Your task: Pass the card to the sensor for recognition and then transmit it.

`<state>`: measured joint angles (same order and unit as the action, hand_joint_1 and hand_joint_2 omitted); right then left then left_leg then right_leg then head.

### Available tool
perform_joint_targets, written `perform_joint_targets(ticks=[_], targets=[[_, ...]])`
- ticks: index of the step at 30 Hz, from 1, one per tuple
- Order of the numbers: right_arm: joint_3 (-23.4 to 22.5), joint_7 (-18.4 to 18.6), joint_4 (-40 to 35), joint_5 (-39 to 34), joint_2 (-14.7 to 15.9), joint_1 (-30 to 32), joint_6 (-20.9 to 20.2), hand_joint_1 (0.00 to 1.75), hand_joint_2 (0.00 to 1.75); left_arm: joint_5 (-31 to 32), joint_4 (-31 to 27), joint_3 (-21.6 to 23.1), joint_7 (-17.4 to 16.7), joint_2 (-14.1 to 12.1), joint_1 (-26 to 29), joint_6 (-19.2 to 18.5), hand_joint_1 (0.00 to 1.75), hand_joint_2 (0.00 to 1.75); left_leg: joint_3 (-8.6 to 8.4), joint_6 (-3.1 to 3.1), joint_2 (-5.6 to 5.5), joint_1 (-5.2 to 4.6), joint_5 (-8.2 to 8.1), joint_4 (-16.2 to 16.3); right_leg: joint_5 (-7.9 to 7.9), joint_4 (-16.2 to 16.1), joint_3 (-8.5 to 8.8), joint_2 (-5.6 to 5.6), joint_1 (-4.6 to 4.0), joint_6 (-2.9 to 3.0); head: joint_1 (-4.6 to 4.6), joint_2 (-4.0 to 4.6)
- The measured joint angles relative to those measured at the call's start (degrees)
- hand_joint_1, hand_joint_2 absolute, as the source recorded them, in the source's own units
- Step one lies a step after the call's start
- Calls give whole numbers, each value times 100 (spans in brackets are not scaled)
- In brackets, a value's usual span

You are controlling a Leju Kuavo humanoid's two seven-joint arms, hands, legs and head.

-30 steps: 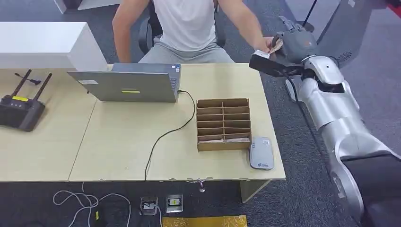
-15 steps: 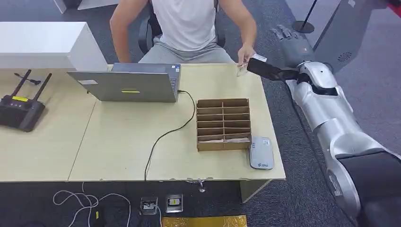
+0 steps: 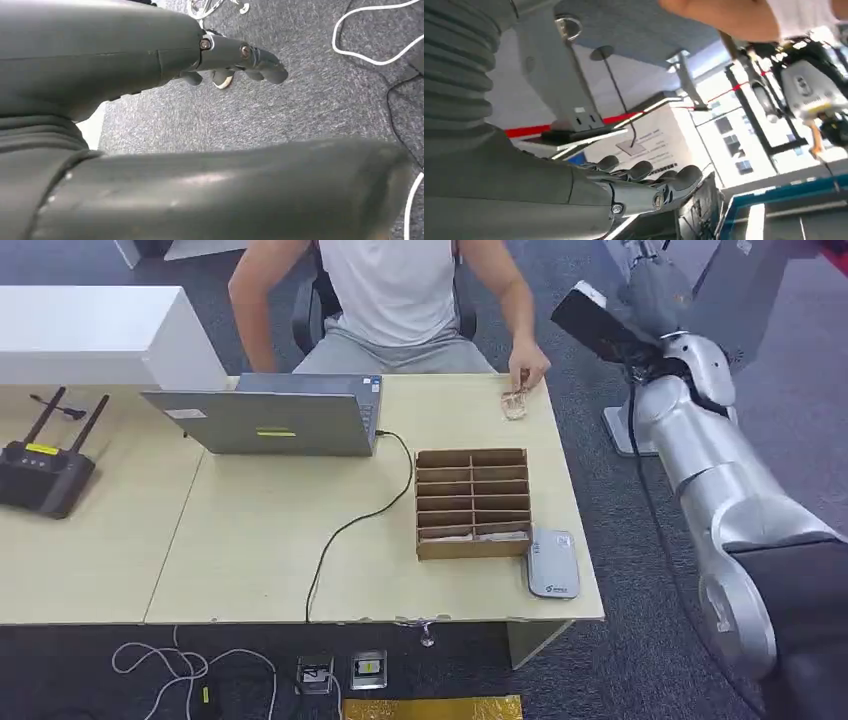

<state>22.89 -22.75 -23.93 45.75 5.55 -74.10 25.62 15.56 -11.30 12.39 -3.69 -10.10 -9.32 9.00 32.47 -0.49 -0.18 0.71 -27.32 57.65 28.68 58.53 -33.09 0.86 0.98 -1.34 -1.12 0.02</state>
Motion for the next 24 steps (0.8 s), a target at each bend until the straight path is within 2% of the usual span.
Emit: perform_joint_targets(ticks=[3, 6, 11, 19, 20, 24], targets=[[-153, -223, -116, -614, -48, -15, -105, 0, 175, -63, 2, 0, 15, -2, 58, 59, 0, 0, 0, 0, 0, 0, 0, 0, 0, 0, 0, -1, 0, 0, -2, 0], [-269, -228, -304, -1053, -77, 16, -366, 0, 175, -94, 0, 0, 17, -2, 103, 74, 0, 0, -1, 0, 1, 0, 0, 0, 0, -1, 0, -1, 0, 0, -2, 0], [-387, 203, -1179, -2167, -70, 492, -1165, 0, 175, -157, 0, -7, 33, 7, 169, 123, 0, 0, -6, 0, 1, 2, 0, 0, 0, -1, 2, -1, -2, 0, 0, 0], [-453, 378, -2350, -2449, 48, 949, -1401, 0, 175, -188, 2, -13, 37, 11, 219, 151, 0, 0, -6, -1, 3, 2, -1, 0, 1, -2, -4, -7, -2, 1, 0, 0], [-453, 491, -2487, -2473, 92, 1049, -1458, 0, 175, -214, 0, -13, 52, 13, 219, 173, 0, 0, -9, -2, 3, 3, -2, 0, 1, -3, 0, -9, -3, 1, 2, 0], [-453, 935, -3514, -2604, 334, 1981, -1569, 0, 175, -280, 0, -20, 72, 31, 236, 227, 0, 0, -13, -2, -3, 8, -4, 0, 1, -11, 12, 1, -8, 1, 0, 0]])
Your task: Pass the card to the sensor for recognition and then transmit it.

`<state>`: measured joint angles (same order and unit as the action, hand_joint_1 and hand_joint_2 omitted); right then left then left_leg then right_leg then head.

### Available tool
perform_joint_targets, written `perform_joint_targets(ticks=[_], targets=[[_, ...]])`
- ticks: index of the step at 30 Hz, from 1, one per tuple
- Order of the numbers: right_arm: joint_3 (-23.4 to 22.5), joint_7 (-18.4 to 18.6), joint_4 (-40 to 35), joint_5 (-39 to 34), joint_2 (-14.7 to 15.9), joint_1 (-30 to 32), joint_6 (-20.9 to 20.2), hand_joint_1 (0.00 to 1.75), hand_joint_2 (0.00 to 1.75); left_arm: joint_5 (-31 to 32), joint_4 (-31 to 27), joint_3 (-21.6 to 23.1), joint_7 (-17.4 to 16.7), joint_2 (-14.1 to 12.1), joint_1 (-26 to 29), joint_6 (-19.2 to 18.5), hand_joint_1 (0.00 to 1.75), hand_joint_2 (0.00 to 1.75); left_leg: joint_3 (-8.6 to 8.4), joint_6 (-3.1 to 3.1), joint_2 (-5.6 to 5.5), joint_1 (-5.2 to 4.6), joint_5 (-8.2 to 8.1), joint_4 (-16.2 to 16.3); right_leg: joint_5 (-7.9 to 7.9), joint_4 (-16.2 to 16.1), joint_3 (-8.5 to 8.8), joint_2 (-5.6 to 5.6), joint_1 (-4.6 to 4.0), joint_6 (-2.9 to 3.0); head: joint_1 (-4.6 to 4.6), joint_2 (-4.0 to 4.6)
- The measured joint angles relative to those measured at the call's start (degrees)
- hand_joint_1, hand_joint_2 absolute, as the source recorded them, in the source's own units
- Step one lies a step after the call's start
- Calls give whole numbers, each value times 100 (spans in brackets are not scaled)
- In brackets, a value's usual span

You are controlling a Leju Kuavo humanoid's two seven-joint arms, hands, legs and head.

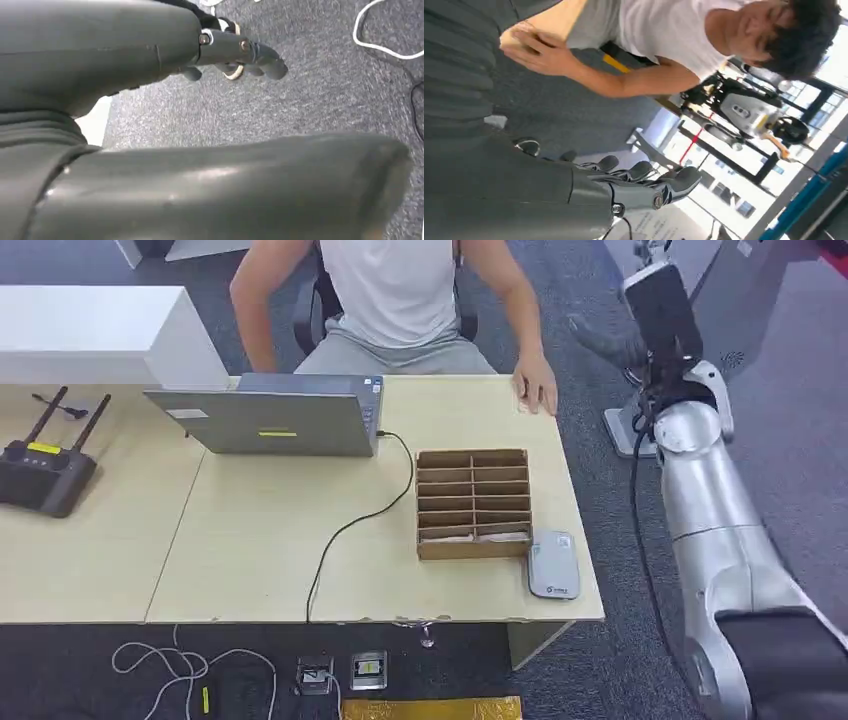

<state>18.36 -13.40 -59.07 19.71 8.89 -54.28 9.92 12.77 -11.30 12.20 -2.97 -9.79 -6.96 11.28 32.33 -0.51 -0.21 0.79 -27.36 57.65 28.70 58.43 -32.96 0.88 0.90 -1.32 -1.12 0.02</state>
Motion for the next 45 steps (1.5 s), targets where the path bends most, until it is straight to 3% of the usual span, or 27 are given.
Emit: perform_joint_targets(ticks=[8, 18, 24, 37, 45], targets=[[-57, 462, -1989, -319, 158, 1579, -149, 0, 175, -9, 0, -52, -13, 0, 7, 22, 0, 0, 0, -5, 11, 1, -6, -1, 0, 1, -7, -11, -1, 0, 2, 0], [-216, 684, -3618, -498, 319, 2474, -553, 0, 175, -37, 0, -101, -48, 55, 12, 59, 0, 0, 1, -5, 12, 0, -6, -2, 4, 0, -6, -20, 1, 6, -2, 0], [-343, 857, -3839, 160, 494, 2928, -660, 0, 175, -57, 0, -103, -50, 74, 7, 70, 0, 0, 2, -6, 13, 0, -8, -2, 4, -2, -6, -23, 1, 6, -2, 0], [-332, 1036, -3835, 728, 667, 3487, -1019, 0, 175, -59, 0, -144, -109, 125, -1, 66, 0, 0, 5, -8, 16, 2, -9, -3, 4, 0, -9, -26, -2, 6, 0, 0], [-262, 1279, -3852, 1678, 737, 3857, -1401, 0, 175, 65, 0, -142, -107, 138, -4, 0, 0, 0, 4, -8, 16, 2, -9, -2, 4, -1, -8, -25, -1, 6, 0, 0]])
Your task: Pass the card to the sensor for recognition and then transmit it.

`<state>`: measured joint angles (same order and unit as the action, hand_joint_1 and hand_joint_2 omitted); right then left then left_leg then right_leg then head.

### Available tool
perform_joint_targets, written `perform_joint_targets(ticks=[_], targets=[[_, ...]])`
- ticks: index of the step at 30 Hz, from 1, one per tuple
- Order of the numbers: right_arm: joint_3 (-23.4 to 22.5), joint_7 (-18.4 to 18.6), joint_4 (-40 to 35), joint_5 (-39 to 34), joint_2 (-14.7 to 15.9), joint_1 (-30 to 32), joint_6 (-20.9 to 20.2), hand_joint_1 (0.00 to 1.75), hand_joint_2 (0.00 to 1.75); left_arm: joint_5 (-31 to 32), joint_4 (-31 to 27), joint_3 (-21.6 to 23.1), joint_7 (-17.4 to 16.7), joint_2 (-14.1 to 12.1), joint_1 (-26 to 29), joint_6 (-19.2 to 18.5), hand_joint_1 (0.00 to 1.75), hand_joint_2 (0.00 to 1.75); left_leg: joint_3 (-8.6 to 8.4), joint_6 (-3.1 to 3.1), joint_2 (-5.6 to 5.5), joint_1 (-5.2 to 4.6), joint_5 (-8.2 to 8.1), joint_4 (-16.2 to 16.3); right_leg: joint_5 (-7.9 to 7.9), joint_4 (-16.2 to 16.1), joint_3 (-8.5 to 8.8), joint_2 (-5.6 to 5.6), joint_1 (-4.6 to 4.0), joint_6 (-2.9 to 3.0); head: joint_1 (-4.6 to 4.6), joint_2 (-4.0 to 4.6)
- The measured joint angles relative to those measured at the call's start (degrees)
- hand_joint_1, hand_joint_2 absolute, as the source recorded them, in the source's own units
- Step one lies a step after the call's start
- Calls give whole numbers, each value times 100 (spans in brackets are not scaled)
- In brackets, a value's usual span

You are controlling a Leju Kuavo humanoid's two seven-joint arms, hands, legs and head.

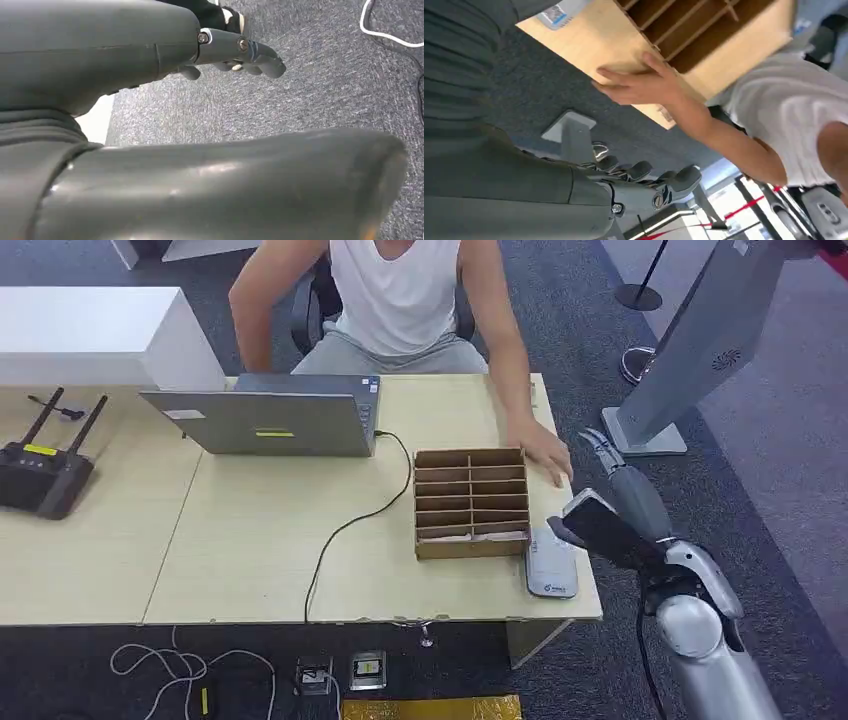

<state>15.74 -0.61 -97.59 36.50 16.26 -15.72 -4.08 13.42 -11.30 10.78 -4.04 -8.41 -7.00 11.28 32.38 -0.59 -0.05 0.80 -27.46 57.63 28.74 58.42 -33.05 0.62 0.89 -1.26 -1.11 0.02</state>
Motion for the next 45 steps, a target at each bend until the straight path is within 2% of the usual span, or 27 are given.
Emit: perform_joint_targets(ticks=[6, 11, 26, 31, 36, 42, 45], targets=[[133, 131, -129, 423, 59, 228, -182, 0, 175, 26, 0, 0, 0, 0, -4, -11, 0, 0, -1, 0, 1, 1, 0, 0, 0, 0, -1, 0, -1, 0, 0, 0], [345, 387, -249, 1017, 100, 468, -269, 0, 175, 24, 0, 0, 0, 0, -3, -42, 0, 0, 1, -1, 0, 0, 0, -1, 0, 0, -1, -1, 0, 0, 0, 0], [608, 675, 72, 2429, 107, 514, 258, 0, 175, 42, 0, 0, -26, 4, -15, -41, 0, 0, 2, -1, 0, 1, 0, -1, 0, 1, 0, 0, -1, 0, 0, 0], [706, 654, 343, 2549, 2, 489, 398, 0, 175, 46, 0, 0, -35, 15, -30, -42, 0, 0, 5, -1, -1, 1, 0, -2, 1, 1, 0, 3, -1, 0, 0, 0], [765, 466, 791, 2376, -203, 435, 929, 0, 175, 59, 0, 0, -35, 37, -42, -37, 0, 0, 4, -1, -1, 0, 0, -2, 1, 1, 0, 5, 0, 0, 0, 0], [784, 433, 1217, 2403, -352, 353, 990, 0, 175, 99, 0, 0, -35, 42, -44, -35, 0, 0, 4, -1, -1, 0, 0, -2, 1, 1, -1, 3, 0, 0, 0, 0], [796, 376, 1469, 2409, -420, 312, 1189, 0, 175, 107, 0, 0, -35, 57, -45, -35, 0, 0, 5, -1, -1, 0, 0, -2, 1, 1, -1, 5, 0, 0, 0, 0]])
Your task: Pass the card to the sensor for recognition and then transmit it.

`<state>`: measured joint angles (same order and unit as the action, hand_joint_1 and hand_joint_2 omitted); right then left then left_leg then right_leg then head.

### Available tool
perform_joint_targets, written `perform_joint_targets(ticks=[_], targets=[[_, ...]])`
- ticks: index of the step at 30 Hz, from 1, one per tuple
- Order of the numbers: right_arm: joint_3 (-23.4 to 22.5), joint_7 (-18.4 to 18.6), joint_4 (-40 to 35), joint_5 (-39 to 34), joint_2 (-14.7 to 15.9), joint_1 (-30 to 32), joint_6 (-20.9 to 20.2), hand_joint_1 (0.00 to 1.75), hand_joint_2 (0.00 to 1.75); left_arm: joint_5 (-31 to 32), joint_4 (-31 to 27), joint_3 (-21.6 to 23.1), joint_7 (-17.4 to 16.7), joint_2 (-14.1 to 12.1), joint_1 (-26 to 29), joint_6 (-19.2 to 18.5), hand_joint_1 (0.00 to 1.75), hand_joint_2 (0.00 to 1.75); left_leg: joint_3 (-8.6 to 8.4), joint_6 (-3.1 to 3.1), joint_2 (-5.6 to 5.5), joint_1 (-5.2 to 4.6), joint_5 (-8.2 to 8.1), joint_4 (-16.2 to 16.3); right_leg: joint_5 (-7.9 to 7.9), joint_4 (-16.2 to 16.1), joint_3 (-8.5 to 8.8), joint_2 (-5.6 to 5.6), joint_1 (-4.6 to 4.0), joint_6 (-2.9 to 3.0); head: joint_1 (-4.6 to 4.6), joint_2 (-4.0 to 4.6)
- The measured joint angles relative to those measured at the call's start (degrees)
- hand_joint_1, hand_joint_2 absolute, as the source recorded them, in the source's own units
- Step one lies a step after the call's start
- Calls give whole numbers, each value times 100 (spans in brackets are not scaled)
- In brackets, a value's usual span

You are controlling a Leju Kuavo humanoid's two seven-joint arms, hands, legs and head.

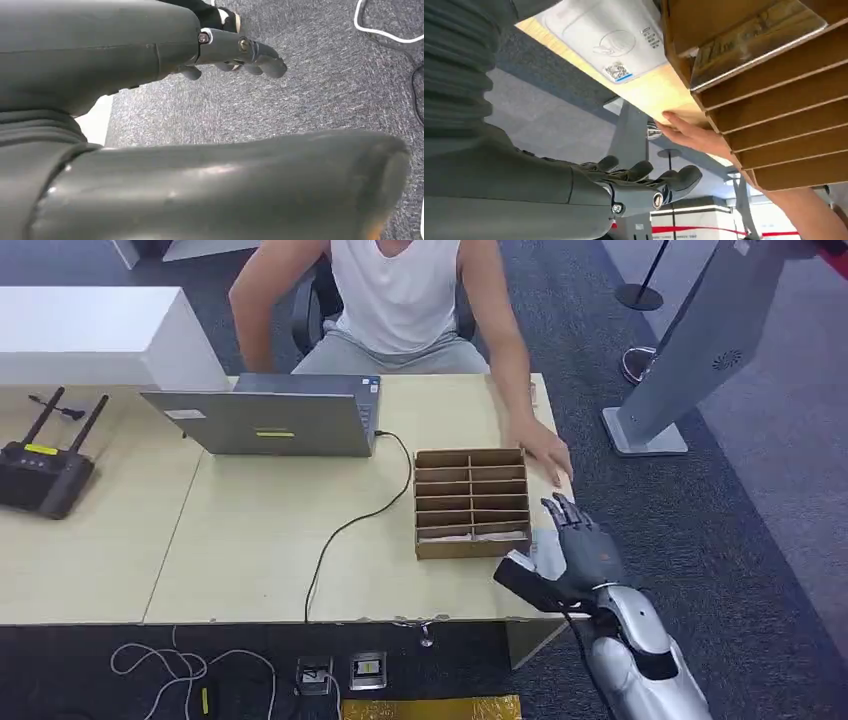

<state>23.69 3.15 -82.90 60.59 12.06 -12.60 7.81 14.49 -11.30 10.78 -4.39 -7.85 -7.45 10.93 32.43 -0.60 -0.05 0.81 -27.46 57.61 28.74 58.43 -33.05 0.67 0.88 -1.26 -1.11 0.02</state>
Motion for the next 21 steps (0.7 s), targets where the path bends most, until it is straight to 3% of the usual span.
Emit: perform_joint_targets(ticks=[8, 21], targets=[[17, -184, 693, -63, -168, -217, 349, 0, 175, 50, 0, 0, 0, 33, -5, 20, 0, 0, -1, 0, 0, 0, 0, 0, 0, 0, 0, -1, 0, 0, 0, 0], [28, -627, 985, -120, -428, -353, 769, 0, 175, 116, 0, 0, 2, 70, -6, 35, 0, 0, -2, 0, 0, 0, 0, 0, 0, 1, 1, -2, 0, 0, -2, 0]])
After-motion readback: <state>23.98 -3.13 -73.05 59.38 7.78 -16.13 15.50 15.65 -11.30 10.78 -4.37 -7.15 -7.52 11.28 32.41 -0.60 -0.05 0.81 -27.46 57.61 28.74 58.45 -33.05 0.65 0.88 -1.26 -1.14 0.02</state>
